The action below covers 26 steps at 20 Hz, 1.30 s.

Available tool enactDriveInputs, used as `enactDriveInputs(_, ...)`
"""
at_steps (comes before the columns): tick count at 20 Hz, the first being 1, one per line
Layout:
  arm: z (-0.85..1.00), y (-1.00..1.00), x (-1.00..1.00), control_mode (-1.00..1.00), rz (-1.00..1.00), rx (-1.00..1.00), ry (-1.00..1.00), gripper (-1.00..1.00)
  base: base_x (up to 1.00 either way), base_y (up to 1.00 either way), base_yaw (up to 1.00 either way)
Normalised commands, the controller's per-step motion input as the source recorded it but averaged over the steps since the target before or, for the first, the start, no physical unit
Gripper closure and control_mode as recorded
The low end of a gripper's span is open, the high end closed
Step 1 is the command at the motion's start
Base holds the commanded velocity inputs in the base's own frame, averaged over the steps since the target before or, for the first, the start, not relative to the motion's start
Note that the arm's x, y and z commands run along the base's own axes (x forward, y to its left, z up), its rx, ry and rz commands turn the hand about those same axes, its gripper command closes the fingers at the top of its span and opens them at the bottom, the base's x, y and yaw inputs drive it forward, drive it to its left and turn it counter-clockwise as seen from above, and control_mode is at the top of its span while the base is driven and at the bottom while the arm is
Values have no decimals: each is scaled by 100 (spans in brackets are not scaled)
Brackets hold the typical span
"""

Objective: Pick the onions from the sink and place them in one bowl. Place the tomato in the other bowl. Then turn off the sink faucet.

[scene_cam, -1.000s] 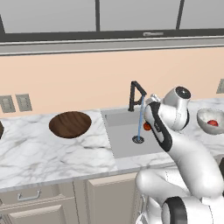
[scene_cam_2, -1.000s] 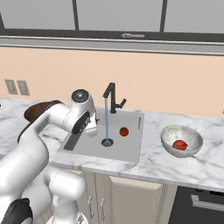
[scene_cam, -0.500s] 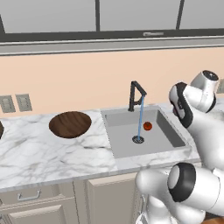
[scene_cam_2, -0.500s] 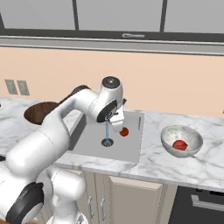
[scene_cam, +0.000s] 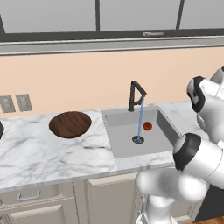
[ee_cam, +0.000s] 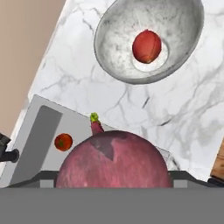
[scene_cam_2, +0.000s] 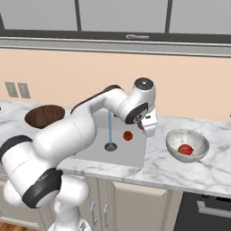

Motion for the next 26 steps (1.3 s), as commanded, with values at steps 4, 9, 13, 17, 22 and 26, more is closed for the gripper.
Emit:
enactDriveInputs(4,0,-82,17,-100,0,-9,6,100,0,0,0)
enactDriveInputs(9,-9,-79,12,-100,0,-9,15,100,0,0,0)
enactDriveInputs(13,-41,-77,0,-100,0,0,7,100,0,0,0)
enactDriveInputs(17,-53,-62,13,-100,3,0,5,100,0,0,0)
enactDriveInputs(22,-33,-28,54,-100,11,0,4,100,0,0,0)
enactDriveInputs(26,-37,-31,63,-100,16,0,8,100,0,0,0)
